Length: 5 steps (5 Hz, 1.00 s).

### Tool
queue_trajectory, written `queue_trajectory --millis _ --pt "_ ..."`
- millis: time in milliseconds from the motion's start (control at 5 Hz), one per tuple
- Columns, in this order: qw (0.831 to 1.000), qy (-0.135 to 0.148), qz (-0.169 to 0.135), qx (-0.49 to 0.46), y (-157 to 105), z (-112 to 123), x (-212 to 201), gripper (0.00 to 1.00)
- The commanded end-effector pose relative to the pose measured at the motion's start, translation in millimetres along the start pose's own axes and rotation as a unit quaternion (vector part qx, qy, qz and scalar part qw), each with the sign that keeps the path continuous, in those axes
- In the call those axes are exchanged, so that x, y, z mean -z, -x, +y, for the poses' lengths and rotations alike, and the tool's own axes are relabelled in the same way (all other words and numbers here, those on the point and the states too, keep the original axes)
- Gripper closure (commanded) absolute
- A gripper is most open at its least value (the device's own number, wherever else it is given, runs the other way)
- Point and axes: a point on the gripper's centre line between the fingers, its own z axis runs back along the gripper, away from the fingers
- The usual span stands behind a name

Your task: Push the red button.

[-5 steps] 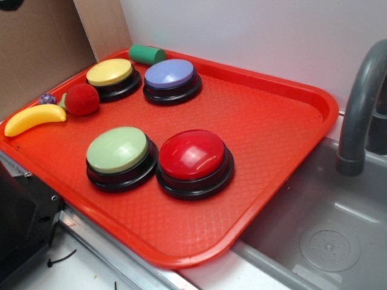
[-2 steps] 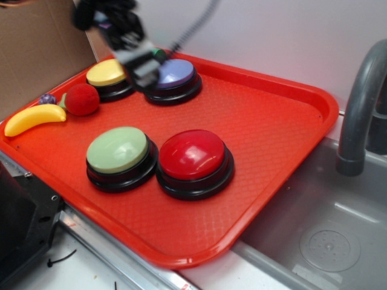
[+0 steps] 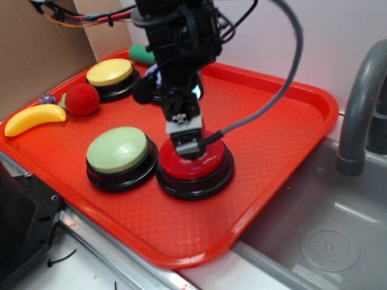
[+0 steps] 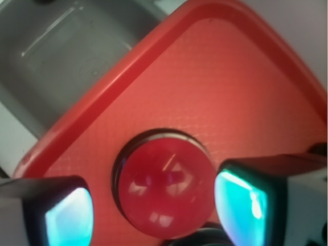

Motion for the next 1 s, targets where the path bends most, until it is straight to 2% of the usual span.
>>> queue_trajectory --millis 0,200,400,800 --pt "0.999 0.025 -0.006 -0.032 22 10 31 0.00" --pt "0.999 0.030 0.025 0.002 7 1 59 0.00" --pt "0.999 0.037 0.031 0.007 4 -5 59 0.00" --pt "0.998 0.045 0.049 0.009 -2 2 16 0.00"
